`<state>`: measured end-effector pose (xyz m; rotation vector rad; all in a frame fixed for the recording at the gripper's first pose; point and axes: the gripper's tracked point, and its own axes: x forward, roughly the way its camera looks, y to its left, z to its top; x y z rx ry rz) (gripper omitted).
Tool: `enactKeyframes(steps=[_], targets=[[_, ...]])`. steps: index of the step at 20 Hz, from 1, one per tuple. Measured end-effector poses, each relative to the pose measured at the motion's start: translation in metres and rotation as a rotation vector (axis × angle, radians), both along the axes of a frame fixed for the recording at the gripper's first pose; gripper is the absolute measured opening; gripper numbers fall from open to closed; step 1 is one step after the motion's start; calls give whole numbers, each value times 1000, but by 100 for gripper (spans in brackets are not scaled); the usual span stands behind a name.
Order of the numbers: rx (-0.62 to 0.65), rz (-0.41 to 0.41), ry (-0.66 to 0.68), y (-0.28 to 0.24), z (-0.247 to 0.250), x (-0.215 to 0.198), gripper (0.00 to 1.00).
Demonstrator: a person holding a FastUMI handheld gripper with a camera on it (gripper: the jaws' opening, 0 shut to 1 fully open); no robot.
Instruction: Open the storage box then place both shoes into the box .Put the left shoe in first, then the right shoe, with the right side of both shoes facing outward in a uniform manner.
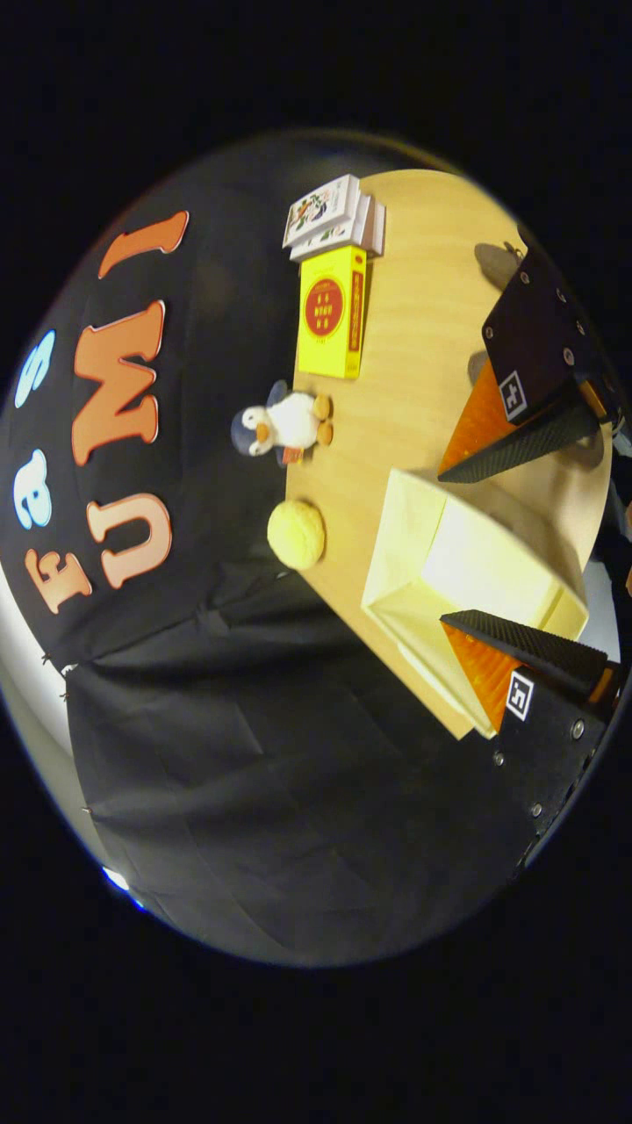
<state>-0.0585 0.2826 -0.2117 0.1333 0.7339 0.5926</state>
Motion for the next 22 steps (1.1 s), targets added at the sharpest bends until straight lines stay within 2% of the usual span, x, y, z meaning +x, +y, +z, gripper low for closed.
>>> enactKeyframes(steps=[4, 8, 14, 18, 20, 22], targets=[[-81, -110, 65, -63, -51, -5, 88], [-146, -162, 102, -100, -90, -14, 88], [-215, -132, 163, -116, -134, -34, 84], [-260, -133, 187, -120, -162, -30, 81], [-287, -146, 188, -122, -176, -22, 77], [-309, -159, 198, -123, -191, -15, 65]])
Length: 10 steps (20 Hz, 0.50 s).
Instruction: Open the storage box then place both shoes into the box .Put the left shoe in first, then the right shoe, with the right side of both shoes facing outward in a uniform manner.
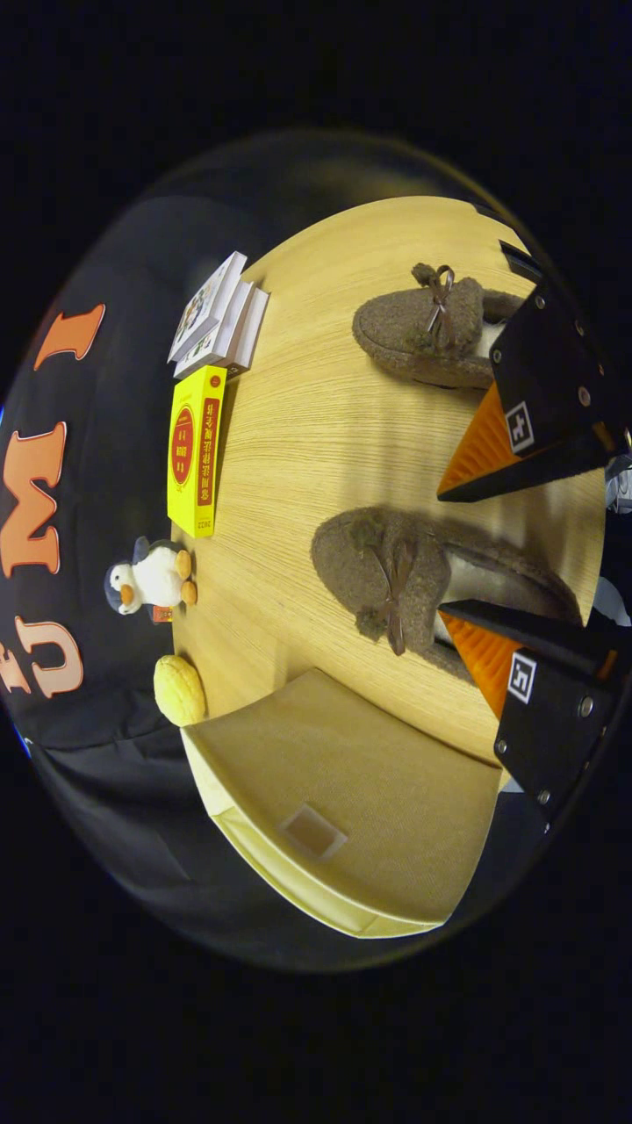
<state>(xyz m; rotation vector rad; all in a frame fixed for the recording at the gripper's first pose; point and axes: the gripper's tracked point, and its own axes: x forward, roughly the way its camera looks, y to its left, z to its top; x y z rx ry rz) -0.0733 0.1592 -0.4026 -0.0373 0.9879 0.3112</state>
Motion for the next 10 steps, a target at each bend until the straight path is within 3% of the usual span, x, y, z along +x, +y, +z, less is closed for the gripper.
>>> enactKeyframes(steps=[3, 8, 10], targets=[[1, -11, 46, 4, -17, 4, 46], [35, -68, 74, 5, -21, 11, 32], [54, -111, 116, 3, -18, 10, 17]])
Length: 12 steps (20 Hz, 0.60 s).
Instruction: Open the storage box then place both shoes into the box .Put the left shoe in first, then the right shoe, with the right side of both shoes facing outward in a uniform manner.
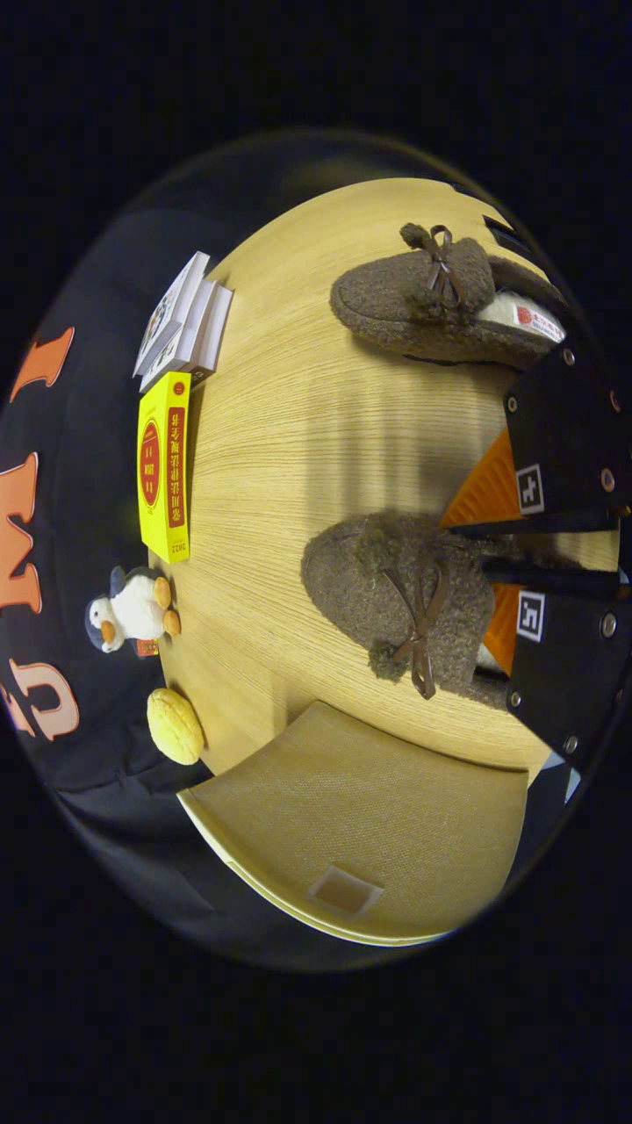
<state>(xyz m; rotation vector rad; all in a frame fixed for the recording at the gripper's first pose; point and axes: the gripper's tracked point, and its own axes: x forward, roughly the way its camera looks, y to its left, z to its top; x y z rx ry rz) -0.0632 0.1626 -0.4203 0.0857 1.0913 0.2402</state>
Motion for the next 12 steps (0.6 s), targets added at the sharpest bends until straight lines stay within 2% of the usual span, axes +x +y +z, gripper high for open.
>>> enactKeyframes(steps=[1, 3, 12], targets=[[17, -13, 15, 1, 3, 0, 9], [19, -14, 30, 0, 13, -2, 5], [64, -4, -35, 21, 121, 10, 4]])
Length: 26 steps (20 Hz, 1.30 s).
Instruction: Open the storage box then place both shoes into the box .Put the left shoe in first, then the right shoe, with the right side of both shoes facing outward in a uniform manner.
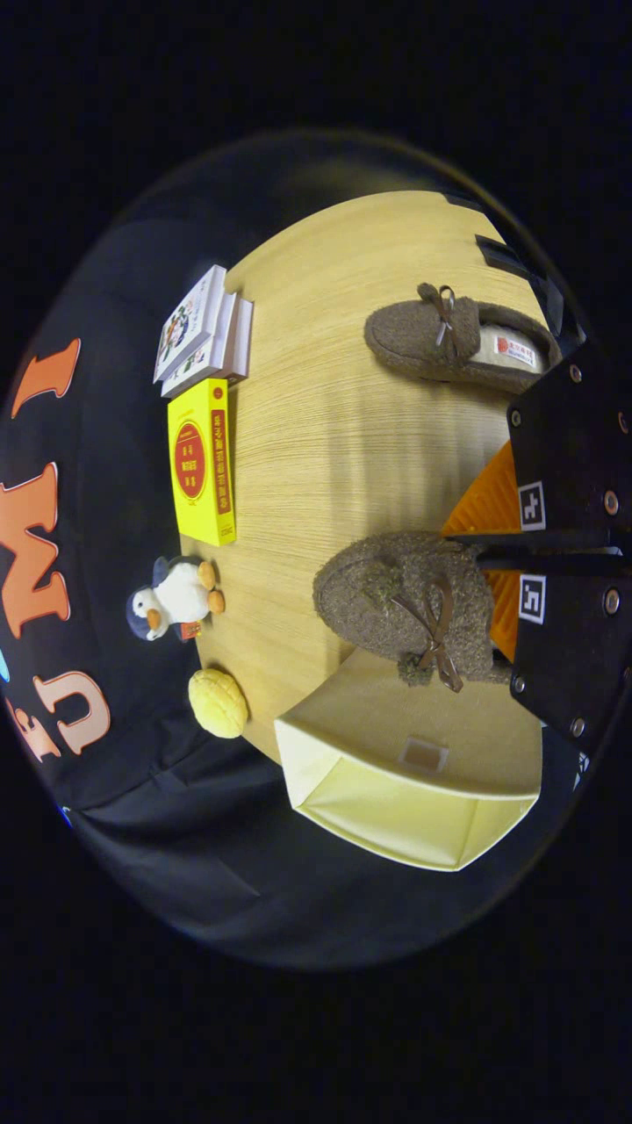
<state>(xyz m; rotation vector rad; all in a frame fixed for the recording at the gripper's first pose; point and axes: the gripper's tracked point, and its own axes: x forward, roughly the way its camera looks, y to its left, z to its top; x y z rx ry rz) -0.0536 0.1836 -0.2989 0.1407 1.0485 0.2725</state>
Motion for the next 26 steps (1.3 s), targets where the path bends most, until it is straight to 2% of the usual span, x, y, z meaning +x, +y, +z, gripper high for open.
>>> enactKeyframes(steps=[3, 7, 13, 17, 26], targets=[[4, -9, 51, 11, 31, -8, 4], [60, -24, 45, 37, 72, -8, 4], [90, 22, 14, 98, 101, -6, 4], [84, 71, 34, 147, 93, -7, 4], [-8, 69, 130, 215, 26, -8, 4]])
